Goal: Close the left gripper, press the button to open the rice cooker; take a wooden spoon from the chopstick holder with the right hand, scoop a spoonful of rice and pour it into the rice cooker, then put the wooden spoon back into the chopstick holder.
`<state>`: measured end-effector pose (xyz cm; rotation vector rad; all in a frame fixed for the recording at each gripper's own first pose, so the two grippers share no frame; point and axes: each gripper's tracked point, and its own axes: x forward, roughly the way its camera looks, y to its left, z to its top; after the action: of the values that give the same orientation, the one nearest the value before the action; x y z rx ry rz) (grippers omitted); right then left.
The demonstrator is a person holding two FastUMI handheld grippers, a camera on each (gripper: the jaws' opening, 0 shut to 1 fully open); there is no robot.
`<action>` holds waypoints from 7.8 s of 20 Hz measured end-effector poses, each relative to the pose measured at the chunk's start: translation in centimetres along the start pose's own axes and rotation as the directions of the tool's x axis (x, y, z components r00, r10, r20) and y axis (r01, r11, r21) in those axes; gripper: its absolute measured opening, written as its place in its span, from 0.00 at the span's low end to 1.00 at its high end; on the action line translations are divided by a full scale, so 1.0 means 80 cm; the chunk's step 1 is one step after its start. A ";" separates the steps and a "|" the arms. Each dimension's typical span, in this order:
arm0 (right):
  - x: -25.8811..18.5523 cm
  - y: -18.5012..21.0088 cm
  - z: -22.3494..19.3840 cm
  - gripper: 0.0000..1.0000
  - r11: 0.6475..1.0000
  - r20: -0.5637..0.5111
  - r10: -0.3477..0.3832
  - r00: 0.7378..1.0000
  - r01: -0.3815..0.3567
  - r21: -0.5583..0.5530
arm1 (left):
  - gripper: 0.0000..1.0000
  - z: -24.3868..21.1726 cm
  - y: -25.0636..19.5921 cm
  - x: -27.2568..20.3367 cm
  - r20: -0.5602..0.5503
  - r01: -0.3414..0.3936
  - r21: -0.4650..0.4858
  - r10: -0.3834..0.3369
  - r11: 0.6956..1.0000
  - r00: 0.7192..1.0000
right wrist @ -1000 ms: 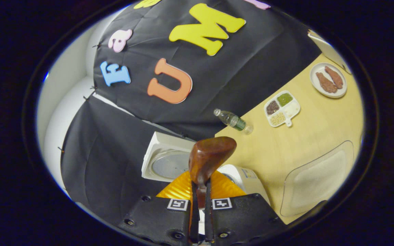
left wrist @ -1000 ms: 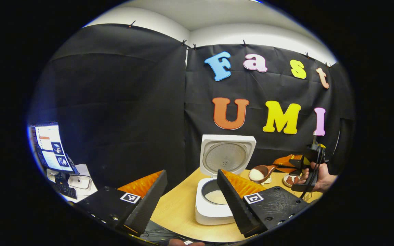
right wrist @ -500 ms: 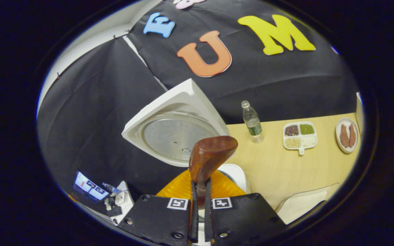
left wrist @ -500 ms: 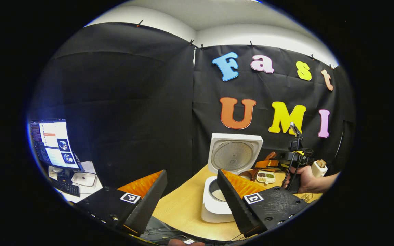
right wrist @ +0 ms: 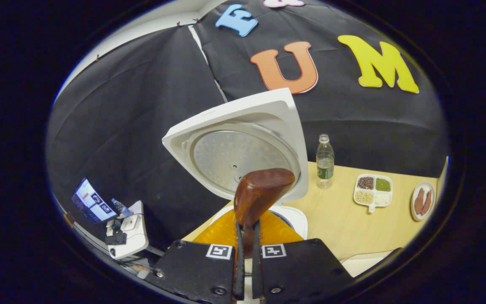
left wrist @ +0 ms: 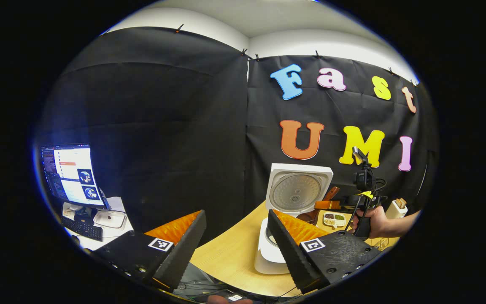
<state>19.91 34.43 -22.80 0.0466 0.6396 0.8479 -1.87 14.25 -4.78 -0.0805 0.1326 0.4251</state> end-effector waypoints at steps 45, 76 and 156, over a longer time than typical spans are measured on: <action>-0.419 -0.298 -0.015 0.12 0.775 0.193 -0.584 0.788 0.471 0.422 | 0.94 -0.029 -0.234 0.029 -0.036 0.436 0.008 -0.436 0.900 0.899; -0.424 -0.462 -0.236 0.69 0.551 -0.069 -0.748 0.660 0.676 0.489 | 0.94 -0.024 -0.250 0.036 -0.086 0.408 0.015 -0.406 0.913 0.910; -0.578 -0.244 -0.113 0.96 0.625 0.242 -0.773 0.586 0.770 0.128 | 0.96 -0.244 -0.138 0.168 -0.538 0.280 0.051 -0.210 0.959 0.816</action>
<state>5.76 -13.44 -12.24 -0.1055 0.3295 -0.0359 12.69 7.58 -25.48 -0.0858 0.6909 0.1218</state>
